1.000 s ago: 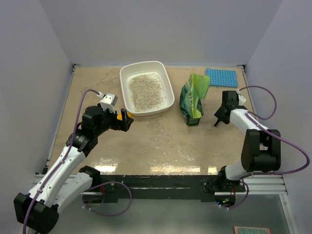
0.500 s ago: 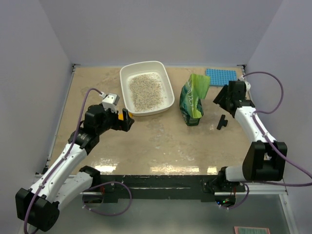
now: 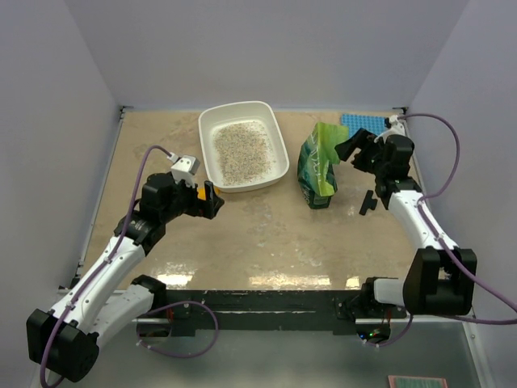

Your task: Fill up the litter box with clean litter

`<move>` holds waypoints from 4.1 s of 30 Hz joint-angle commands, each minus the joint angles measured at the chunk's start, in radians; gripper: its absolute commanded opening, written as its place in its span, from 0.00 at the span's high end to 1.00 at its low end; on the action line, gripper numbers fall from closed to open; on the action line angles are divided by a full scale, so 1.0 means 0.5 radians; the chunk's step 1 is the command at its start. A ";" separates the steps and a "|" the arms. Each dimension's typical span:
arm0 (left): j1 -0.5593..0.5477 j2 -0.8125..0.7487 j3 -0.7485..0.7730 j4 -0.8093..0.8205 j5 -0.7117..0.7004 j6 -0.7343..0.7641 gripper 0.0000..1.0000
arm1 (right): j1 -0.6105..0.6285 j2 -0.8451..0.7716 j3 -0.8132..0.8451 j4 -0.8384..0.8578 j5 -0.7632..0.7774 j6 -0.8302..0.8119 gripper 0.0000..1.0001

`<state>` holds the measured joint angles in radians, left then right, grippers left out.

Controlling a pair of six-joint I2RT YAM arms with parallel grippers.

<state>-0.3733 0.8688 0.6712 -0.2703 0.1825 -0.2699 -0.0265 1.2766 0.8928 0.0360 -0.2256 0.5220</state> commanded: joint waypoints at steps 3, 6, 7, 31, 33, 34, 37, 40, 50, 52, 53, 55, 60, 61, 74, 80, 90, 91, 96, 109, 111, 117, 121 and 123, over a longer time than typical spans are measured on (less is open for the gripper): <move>0.010 -0.001 0.004 0.074 0.058 -0.006 0.00 | -0.005 0.134 -0.113 0.645 -0.306 -0.004 0.12; 0.010 0.002 0.004 0.077 0.068 0.000 0.00 | -0.008 0.232 -0.132 0.808 -0.325 -0.028 0.10; 0.007 0.002 0.004 0.077 0.068 0.000 0.00 | -0.008 0.254 -0.138 0.881 -0.310 -0.032 0.09; 0.007 0.088 0.017 0.080 0.055 0.018 0.00 | -0.042 0.570 -0.270 1.842 -0.856 0.214 0.99; 0.010 0.088 0.017 0.080 0.055 0.018 0.00 | -0.039 0.564 -0.261 1.845 -0.886 0.229 1.00; 0.010 0.091 0.017 0.083 0.055 0.018 0.00 | -0.042 0.558 -0.258 1.867 -0.902 0.235 1.00; 0.010 0.094 0.020 0.083 0.049 0.021 0.00 | -0.042 0.515 -0.249 1.882 -0.932 0.260 1.00; 0.010 0.097 0.020 0.083 0.046 0.021 0.00 | -0.042 0.420 -0.224 1.833 -0.923 0.257 1.00; 0.013 0.079 0.026 0.080 0.049 0.024 0.00 | 0.329 -0.025 0.306 0.612 -0.647 -0.583 1.00; 0.010 0.063 0.023 0.077 0.049 0.024 0.00 | 0.418 -0.092 0.377 0.490 -0.635 -0.621 1.00; 0.013 0.057 0.023 0.077 0.049 0.024 0.00 | 0.430 -0.117 0.392 0.468 -0.638 -0.633 1.00; 0.013 0.039 0.020 0.077 0.052 0.021 0.00 | 0.455 -0.169 0.463 0.355 -0.656 -0.657 1.00; 0.013 -0.029 0.014 0.083 0.061 0.021 0.00 | 0.547 -0.338 0.613 -0.040 -0.644 -0.802 1.00; 0.013 -0.041 0.014 0.086 0.061 0.024 0.00 | 0.562 -0.365 0.647 -0.066 -0.626 -0.820 1.00; 0.013 -0.139 0.004 0.142 0.092 0.030 0.00 | 0.667 -0.789 0.626 -0.545 -0.711 -0.775 1.00; 0.013 -0.136 0.020 0.145 0.166 0.052 0.00 | 0.822 -0.786 0.623 -0.401 -0.758 -0.606 1.00; 0.013 -0.210 0.004 0.246 0.481 0.104 0.00 | 1.584 -0.394 0.883 -0.367 -0.199 -0.685 1.00; 0.010 -0.222 0.001 0.249 0.491 0.110 0.00 | 1.605 -0.372 0.886 -0.348 -0.193 -0.685 1.00; 0.010 -0.363 0.001 0.212 0.448 0.126 0.00 | 1.667 -0.231 1.009 -0.311 -0.233 -0.731 1.00; 0.010 -0.452 0.044 0.077 0.301 0.178 0.00 | 1.725 -0.169 1.187 -0.584 -0.389 -0.946 1.00; 0.010 -0.452 0.050 0.065 0.270 0.181 0.00 | 1.722 -0.157 1.230 -0.719 -0.411 -0.989 1.00; 0.010 -0.443 0.124 -0.042 0.190 0.190 0.00 | 1.722 -0.175 1.215 -0.897 -0.487 -1.099 1.00; 0.010 -0.440 0.210 -0.201 0.065 0.181 0.00 | 1.725 -0.225 1.144 -0.879 -0.543 -1.105 1.00; 0.010 -0.406 0.250 -0.278 -0.113 0.150 0.00 | 1.722 -0.209 1.166 -0.928 -0.613 -1.130 1.00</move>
<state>-0.3733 0.6537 0.7216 -0.3401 0.2558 -0.1902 0.8310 1.2549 1.4132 -0.5381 -0.4225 -0.0097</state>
